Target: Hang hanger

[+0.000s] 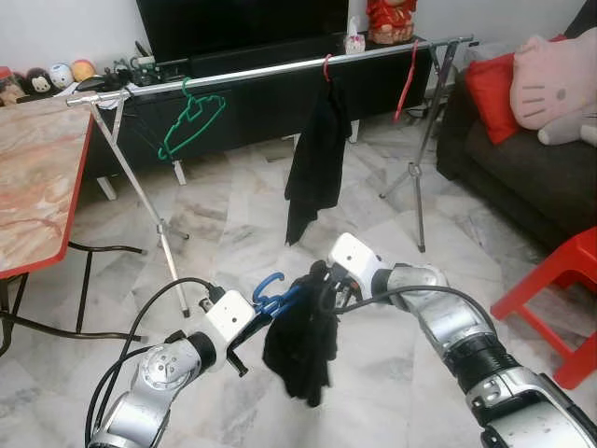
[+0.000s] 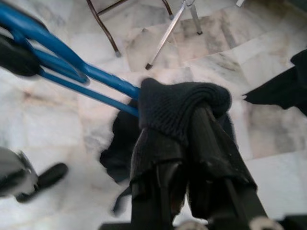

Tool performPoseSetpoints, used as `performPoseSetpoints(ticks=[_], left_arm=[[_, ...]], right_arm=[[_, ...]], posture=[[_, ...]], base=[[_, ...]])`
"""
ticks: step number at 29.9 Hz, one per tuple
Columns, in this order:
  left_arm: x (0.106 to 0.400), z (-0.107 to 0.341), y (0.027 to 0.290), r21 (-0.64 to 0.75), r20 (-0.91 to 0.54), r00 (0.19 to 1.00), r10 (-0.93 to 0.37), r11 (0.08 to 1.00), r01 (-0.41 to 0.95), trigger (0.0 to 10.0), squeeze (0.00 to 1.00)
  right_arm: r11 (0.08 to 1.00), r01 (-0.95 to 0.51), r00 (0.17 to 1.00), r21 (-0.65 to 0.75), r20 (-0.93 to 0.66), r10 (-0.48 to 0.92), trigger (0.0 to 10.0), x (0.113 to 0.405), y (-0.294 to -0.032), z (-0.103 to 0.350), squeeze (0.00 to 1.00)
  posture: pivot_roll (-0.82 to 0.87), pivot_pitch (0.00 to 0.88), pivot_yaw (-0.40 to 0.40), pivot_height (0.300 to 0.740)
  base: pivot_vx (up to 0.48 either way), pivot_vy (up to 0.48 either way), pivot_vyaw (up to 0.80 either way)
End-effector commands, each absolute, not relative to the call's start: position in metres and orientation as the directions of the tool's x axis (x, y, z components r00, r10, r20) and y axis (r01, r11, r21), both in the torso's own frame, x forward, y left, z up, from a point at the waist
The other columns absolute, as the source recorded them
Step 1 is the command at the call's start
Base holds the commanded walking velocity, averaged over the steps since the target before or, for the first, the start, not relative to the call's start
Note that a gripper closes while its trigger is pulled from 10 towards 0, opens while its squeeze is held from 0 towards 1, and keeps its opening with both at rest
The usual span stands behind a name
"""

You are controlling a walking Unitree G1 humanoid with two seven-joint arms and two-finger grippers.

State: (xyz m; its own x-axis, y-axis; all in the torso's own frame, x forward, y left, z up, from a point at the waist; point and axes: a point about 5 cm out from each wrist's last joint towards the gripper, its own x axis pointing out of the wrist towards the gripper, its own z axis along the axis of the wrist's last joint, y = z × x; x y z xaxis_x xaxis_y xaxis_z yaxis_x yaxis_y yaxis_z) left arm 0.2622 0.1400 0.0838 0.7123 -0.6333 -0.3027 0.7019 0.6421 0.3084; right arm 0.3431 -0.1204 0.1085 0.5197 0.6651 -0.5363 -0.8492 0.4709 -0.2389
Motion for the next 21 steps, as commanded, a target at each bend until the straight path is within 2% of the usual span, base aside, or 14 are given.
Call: performPoseSetpoints(ticks=[1,2,3,6,11,16,18,21], left_arm=[[0.261,0.091,0.141,0.324,-0.283,0.694,-0.662,0.615,0.719,10.0,0.0],[0.261,0.091,0.141,0.324,-0.283,0.694,-0.662,0.615,0.719,10.0,0.0],[0.259,0.089,0.144,0.335,-0.307,0.683,-0.663,0.597,0.729,10.0,0.0],[0.258,0.085,0.15,0.358,-0.34,0.676,-0.654,0.575,0.736,10.0,0.0],[0.259,0.085,0.152,0.367,-0.342,0.677,-0.652,0.57,0.735,10.0,0.0],[0.259,0.088,0.153,0.365,-0.331,0.674,-0.66,0.569,0.737,10.0,0.0],[0.262,0.09,0.152,0.377,-0.316,0.687,-0.654,0.578,0.723,10.0,0.0],[0.266,0.092,0.151,0.389,-0.293,0.71,-0.641,0.598,0.701,10.0,0.0]], right_arm=[[0.422,-0.844,0.536,-0.33,-0.524,0.662,10.0,0.35,-0.12,0.121,0.0],[0.422,-0.844,0.536,-0.33,-0.524,0.662,10.0,0.35,-0.12,0.121,0.0],[0.382,-0.826,0.562,-0.415,-0.544,0.623,10.0,0.354,-0.127,0.124,0.0],[0.38,-0.783,0.617,-0.492,-0.539,0.574,10.0,0.363,-0.136,0.132,0.0],[0.339,-0.776,0.619,-0.531,-0.543,0.567,10.0,0.365,-0.137,0.136,0.0],[0.289,-0.793,0.58,-0.537,-0.518,0.629,10.0,0.365,-0.129,0.142,0.0],[0.231,-0.811,0.535,-0.537,-0.52,0.666,10.0,0.363,-0.121,0.143,0.0],[0.214,-0.826,0.507,-0.522,-0.519,0.688,10.0,0.361,-0.115,0.143,0.0]], posture=[[-0.1,0.0,0.041,0.74],[-0.1,0.0,0.041,0.74],[-0.1,0.0,0.041,0.74],[-0.1,0.0,0.044,0.74],[-0.1,0.0,0.046,0.74],[-0.1,0.0,0.045,0.74],[-0.1,0.0,0.047,0.74],[-0.1,0.0,0.046,0.74]], base=[[0.0,0.0,0.0],[0.0,0.0,0.0],[0.0,0.0,0.0],[0.0,0.0,0.0],[0.0,0.0,0.0],[0.0,0.0,0.0],[0.0,0.0,0.0],[0.0,0.0,0.0]])
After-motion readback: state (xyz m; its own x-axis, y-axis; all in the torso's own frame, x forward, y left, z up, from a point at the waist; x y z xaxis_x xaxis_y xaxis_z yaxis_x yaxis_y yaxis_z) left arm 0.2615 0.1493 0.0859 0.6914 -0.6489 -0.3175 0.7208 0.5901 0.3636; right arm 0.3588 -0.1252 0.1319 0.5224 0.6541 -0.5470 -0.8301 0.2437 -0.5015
